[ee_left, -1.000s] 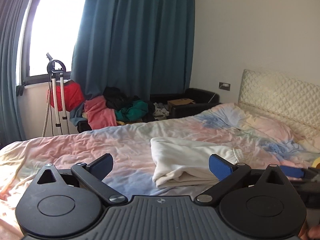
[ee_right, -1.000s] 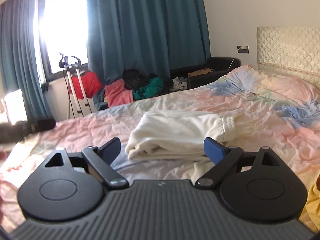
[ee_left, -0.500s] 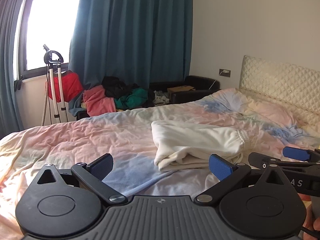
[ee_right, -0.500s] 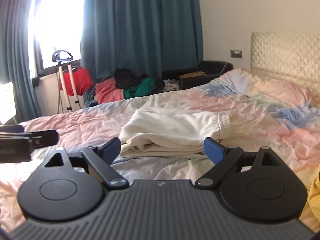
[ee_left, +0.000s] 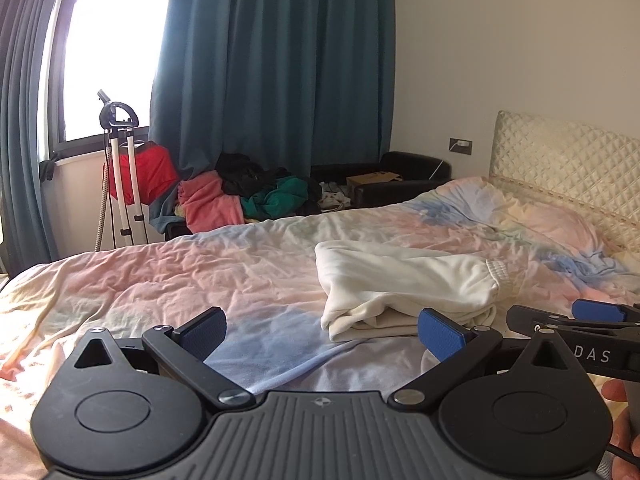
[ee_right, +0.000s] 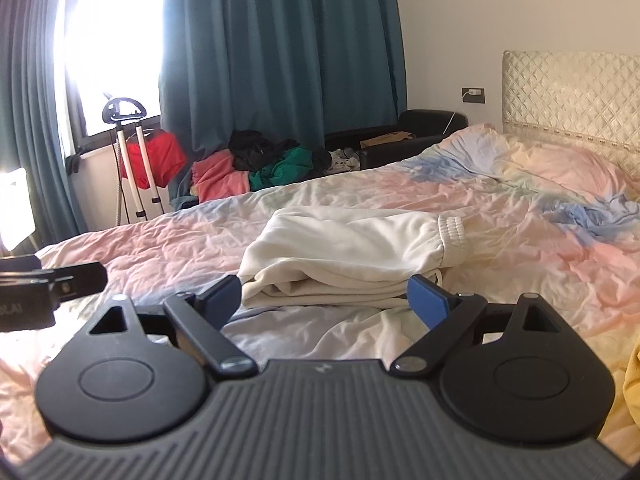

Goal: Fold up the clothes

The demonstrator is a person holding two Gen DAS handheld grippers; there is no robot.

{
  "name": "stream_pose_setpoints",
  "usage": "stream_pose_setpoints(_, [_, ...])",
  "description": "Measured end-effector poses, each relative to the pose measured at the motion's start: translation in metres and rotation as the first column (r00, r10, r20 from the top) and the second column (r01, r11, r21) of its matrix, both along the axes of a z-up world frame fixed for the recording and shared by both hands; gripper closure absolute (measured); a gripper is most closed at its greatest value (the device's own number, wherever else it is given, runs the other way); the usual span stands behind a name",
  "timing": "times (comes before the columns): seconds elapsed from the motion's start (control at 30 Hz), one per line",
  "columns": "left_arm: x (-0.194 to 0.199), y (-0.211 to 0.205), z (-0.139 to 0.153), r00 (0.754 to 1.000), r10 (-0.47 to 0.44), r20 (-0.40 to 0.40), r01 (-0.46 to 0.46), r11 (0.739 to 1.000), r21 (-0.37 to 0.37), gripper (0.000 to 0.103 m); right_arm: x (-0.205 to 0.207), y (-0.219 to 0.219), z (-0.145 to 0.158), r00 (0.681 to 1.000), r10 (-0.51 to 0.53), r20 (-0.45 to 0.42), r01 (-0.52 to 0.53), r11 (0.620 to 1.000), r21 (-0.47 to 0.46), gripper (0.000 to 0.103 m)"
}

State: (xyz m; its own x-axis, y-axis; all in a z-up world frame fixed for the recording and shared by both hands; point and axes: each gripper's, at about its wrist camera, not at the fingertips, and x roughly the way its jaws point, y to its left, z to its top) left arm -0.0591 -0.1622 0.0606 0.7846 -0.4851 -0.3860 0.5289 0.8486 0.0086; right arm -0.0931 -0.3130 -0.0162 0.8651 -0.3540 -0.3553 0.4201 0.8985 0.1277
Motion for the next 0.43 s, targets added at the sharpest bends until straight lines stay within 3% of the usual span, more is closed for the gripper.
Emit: stream_pose_setpoints(0.43, [-0.0055, 0.0082, 0.0038, 1.0, 0.005, 0.006, -0.005, 1.0, -0.006, 0.0, -0.0026, 0.0031, 0.002, 1.0, -0.006, -0.002, 0.006, 1.0, -0.008, 0.012])
